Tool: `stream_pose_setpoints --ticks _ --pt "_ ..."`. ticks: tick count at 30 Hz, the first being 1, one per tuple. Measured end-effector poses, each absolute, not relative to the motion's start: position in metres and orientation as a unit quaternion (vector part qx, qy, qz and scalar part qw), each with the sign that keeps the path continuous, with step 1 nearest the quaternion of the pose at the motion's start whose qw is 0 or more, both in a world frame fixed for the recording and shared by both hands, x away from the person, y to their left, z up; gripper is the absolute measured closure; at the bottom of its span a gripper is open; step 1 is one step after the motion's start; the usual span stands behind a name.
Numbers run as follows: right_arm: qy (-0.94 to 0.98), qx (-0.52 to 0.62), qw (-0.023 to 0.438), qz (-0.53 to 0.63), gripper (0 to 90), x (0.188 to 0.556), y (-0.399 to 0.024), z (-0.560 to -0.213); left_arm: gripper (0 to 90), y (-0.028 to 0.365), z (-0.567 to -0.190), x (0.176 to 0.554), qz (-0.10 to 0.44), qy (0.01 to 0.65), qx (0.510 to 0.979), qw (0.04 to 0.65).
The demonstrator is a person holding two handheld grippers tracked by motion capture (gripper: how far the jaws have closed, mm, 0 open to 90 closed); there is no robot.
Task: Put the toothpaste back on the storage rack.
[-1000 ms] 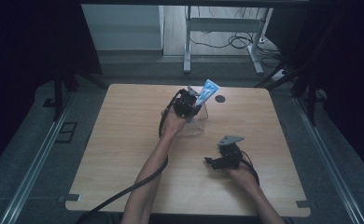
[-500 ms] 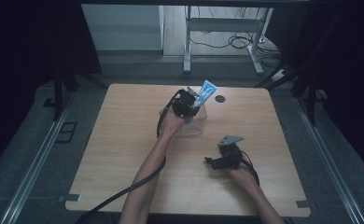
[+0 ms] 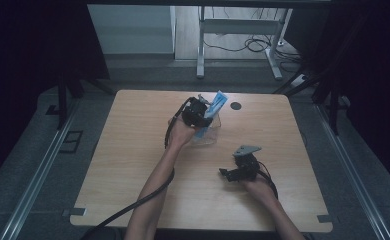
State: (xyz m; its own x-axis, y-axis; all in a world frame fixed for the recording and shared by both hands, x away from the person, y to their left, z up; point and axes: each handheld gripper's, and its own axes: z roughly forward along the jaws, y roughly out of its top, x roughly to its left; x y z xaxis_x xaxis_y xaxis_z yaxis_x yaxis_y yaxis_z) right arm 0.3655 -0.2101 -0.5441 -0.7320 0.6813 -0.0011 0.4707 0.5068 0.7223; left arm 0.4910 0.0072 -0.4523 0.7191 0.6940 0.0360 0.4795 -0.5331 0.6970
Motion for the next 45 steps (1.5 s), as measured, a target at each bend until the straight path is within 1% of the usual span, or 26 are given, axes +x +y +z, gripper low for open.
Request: stream_pose_setpoints --ticks 12,23,29,35,40,45 --pt "0.856 0.336 0.144 0.365 12.2 0.365 -0.210 -0.544 45.6 0.016 -0.453 0.489 0.134 0.359 0.848 0.365" --pt "0.856 0.336 0.144 0.365 12.2 0.365 -0.210 -0.544 36.6 0.016 -0.449 0.485 0.131 0.364 0.843 0.373" --pt "0.856 0.336 0.144 0.365 12.2 0.365 -0.210 -0.544 29.5 0.017 -0.446 0.483 0.123 0.363 0.843 0.378" --pt "0.856 0.336 0.144 0.365 12.2 0.365 -0.210 -0.544 25.5 0.018 -0.444 0.480 0.118 0.362 0.840 0.386" --pt "0.856 0.337 0.145 0.365 12.2 0.365 -0.210 -0.544 24.7 0.021 -0.441 0.478 0.116 0.361 0.836 0.396" --pt "0.856 0.336 0.145 0.366 12.2 0.365 -0.210 -0.544 21.8 0.021 -0.438 0.475 0.114 0.356 0.836 0.402"
